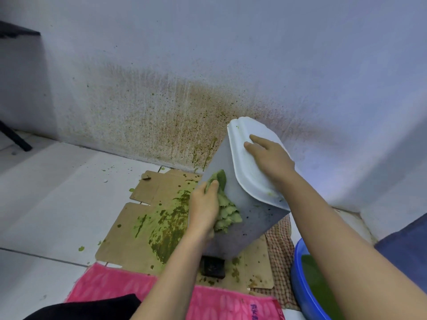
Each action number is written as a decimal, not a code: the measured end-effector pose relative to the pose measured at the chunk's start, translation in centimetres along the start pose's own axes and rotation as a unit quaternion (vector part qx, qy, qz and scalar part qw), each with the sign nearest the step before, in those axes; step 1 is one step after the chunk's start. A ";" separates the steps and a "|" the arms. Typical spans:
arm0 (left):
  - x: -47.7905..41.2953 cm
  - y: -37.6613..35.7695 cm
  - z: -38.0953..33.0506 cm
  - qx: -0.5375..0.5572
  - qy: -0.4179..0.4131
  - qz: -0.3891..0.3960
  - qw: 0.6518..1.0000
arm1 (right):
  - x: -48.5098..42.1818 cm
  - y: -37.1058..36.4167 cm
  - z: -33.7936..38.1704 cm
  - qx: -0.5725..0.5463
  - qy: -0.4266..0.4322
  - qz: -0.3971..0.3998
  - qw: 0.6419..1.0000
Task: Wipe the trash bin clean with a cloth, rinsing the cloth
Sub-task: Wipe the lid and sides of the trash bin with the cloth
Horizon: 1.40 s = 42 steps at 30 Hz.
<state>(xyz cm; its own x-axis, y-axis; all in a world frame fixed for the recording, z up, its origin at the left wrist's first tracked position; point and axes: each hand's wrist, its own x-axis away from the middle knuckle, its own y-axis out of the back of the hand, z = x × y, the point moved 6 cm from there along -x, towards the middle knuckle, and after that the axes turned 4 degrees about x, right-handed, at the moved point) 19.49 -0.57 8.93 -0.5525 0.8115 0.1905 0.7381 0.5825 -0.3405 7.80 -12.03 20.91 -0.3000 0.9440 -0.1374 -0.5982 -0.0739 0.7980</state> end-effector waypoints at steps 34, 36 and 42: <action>-5.8 -11.0 -11.8 -0.610 -0.254 0.198 0.724 | 6.8 -4.4 -5.3 -0.468 0.028 -0.226 0.854; -4.0 -10.8 -11.3 -0.596 -0.264 0.222 0.725 | 6.6 -4.4 -5.3 -0.481 0.017 -0.200 0.853; 2.4 -9.2 -9.9 -0.571 -0.403 0.235 0.676 | 5.8 -4.4 -6.4 -0.539 -0.003 -0.096 0.837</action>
<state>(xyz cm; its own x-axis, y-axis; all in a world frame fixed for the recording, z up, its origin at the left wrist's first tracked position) 15.20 -3.55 21.69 0.1539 0.8986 -0.4110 0.4686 0.2998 0.8310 3.95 -8.29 12.86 -0.1208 0.9729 -0.1972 -0.9587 -0.1658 -0.2309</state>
